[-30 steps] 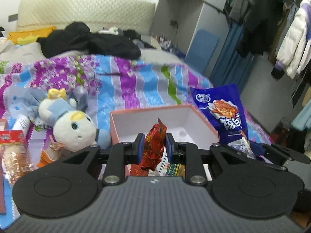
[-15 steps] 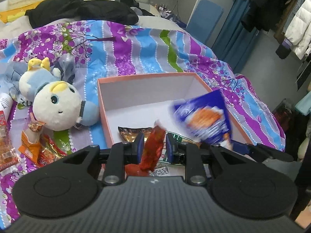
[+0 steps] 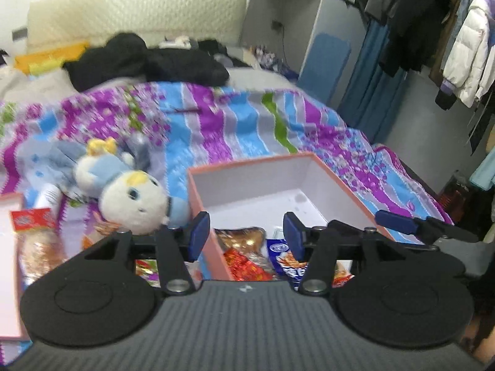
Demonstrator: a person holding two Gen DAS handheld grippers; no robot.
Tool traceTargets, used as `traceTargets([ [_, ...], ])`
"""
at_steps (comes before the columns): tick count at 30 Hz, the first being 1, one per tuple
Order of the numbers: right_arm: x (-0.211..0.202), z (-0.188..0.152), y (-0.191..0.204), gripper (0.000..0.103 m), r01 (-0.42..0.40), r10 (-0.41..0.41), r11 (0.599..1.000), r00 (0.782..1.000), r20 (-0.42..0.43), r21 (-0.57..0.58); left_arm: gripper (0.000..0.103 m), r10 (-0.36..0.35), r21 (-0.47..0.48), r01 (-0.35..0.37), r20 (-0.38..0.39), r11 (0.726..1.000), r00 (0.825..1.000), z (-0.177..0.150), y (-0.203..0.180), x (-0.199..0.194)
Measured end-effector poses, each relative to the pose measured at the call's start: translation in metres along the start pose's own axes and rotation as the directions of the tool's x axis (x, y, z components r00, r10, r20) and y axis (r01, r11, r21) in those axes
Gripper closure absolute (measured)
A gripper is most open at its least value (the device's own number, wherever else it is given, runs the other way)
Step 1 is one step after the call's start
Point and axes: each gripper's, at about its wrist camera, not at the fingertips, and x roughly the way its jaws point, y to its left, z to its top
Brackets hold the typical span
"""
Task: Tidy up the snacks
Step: 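Withdraw both grippers from the box back toward the snack pile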
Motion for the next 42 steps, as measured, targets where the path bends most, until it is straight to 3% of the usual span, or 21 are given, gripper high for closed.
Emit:
traceTargets([
  [6, -0.035, -0.010, 0.030, 0.022, -0.069, 0.069, 0.998, 0.996, 0.059, -0.005, 0.045, 0.023, -0.041, -0.021, 0.043, 0.999, 0.999, -0.027, 0.023, -0.042],
  [13, -0.045, -0.029, 0.059, 0.022, -0.131, 0.133, 0.990, 0.990, 0.055, -0.043, 0.045, 0.082, -0.087, -0.076, 0.059, 0.993, 0.995, -0.067, 0.059, -0.072],
  [28, -0.067, -0.092, 0.111, 0.022, -0.157, 0.162, 0.985, 0.985, 0.063, -0.068, 0.045, 0.173, -0.144, -0.163, 0.064, 0.976, 0.983, -0.139, 0.102, -0.122],
  [35, -0.072, -0.128, 0.133, 0.022, -0.174, 0.176, 0.980, 0.984, 0.012, -0.099, 0.045, 0.205, -0.177, -0.198, 0.026, 0.964, 0.978, -0.177, 0.118, -0.126],
  [42, -0.052, -0.139, 0.143, 0.022, -0.169, 0.167, 0.981, 0.985, -0.031, -0.092, 0.045, 0.209, -0.233, -0.209, -0.022, 0.950, 0.978, -0.194, 0.146, -0.106],
])
